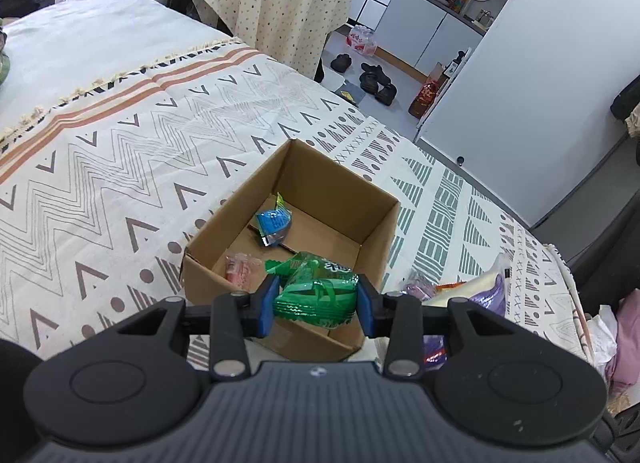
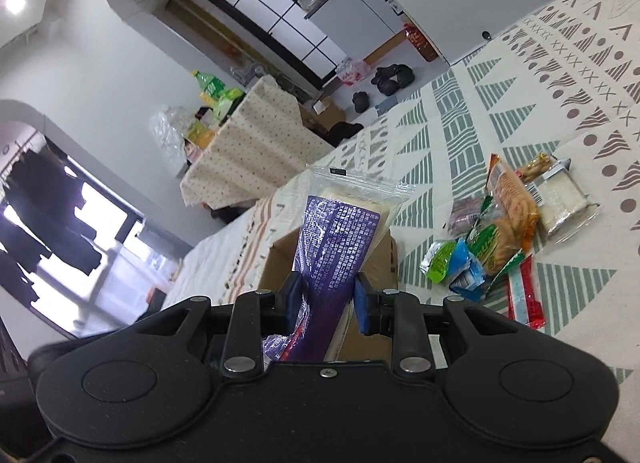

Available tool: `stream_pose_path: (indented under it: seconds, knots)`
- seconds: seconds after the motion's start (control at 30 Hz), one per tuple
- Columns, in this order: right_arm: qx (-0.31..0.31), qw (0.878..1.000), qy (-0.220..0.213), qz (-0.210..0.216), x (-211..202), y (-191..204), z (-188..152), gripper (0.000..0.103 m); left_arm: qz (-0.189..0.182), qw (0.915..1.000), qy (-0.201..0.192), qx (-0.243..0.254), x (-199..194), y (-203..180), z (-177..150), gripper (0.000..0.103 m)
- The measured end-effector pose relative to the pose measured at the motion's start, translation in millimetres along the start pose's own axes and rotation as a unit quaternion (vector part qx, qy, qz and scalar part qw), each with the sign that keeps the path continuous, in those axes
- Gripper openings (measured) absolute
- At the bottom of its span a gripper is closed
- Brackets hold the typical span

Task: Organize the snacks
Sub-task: 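Carry both packets into the cardboard box and open both tools to release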

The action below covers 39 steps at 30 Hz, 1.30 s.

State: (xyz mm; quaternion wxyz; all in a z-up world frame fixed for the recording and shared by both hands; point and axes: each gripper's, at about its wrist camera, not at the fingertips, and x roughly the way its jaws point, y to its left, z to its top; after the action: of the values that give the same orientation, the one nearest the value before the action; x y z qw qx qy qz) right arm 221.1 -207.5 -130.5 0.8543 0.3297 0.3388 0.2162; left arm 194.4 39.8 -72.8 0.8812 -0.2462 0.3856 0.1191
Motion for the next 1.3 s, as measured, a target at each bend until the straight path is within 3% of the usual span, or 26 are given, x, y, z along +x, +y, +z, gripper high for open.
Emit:
stream_pose_path:
  seconds: [0.5, 0.63, 0.73, 1.23, 1.3]
  knots:
    - [-0.033, 0.999, 0.028, -0.024, 36.3, 24.5, -12.9, 0.027, -0.050, 0.9969, 0.062, 0.001, 56.8, 29.3, 19.3, 0.040]
    - [-0.039, 0.998, 0.033, -0.033, 47.1, 29.2, -12.0, 0.027, -0.057, 0.9951, 0.081, 0.003, 69.8, 31.9, 25.1, 0.047]
    - [-0.040, 0.998, 0.038, -0.038, 56.7, 30.7, -13.4, 0.026, -0.056, 0.9951, 0.082, -0.002, 71.6, 39.0, 29.6, 0.055]
    - [-0.051, 0.998, 0.014, -0.028, 63.4, 44.4, -7.6, 0.026, -0.041, 0.9958, 0.081, -0.016, 56.2, 63.5, 42.5, 0.062]
    - [-0.060, 0.998, 0.015, -0.025, 64.1, 50.2, -7.2, 0.032, -0.040, 0.9957, 0.083, -0.011, 54.0, 61.1, 42.2, 0.062]
